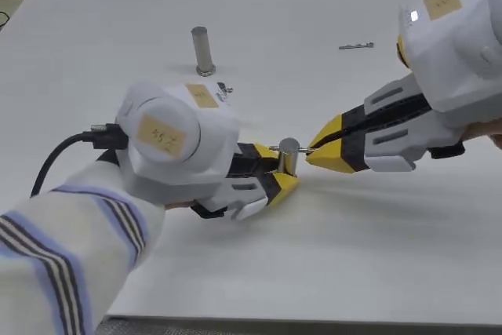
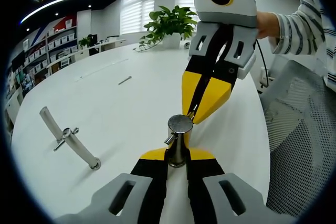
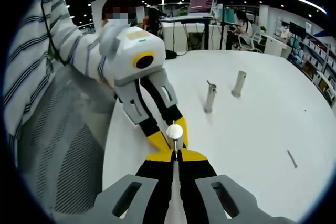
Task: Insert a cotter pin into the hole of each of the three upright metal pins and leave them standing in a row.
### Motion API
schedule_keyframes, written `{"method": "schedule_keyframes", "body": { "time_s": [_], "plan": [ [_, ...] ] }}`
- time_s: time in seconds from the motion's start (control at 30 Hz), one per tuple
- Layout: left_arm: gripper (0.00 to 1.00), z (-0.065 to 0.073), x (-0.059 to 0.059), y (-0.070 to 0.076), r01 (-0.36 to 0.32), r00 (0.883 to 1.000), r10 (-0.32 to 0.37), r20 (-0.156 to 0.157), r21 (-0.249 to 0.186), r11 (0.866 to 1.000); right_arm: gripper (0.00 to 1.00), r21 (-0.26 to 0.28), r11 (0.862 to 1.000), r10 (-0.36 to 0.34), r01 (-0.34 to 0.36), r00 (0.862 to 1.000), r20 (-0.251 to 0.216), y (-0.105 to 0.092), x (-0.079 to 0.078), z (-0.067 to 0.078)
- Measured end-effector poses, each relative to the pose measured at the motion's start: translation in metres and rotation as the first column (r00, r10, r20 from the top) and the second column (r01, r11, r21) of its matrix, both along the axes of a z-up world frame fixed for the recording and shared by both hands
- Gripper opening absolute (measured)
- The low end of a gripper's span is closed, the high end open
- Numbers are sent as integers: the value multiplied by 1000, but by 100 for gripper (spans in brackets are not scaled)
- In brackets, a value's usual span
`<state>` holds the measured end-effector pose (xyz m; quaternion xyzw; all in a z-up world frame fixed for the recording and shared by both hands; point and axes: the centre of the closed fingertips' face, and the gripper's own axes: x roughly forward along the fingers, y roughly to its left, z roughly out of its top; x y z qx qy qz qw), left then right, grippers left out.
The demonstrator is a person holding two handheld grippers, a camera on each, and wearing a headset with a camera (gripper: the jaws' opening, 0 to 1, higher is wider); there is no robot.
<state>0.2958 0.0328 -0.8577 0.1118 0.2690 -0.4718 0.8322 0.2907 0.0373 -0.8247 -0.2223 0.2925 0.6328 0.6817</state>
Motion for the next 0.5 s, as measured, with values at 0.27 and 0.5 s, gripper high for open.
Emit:
{"method": "schedule_keyframes", "body": {
  "time_s": [0.27, 0.5],
  "plan": [
    [12, 0, -2, -1, 1, 1000, -1, 5, 1, 1000, 23, -30, 1000, -9, 9, 1000, 1, -10, 1, -4],
    [12, 0, -2, -1, 3, 1000, -3, 0, 0, 1000, 9, 8, 999, -47, 48, 998, -52, -17, -4, 7]
  ]
}}
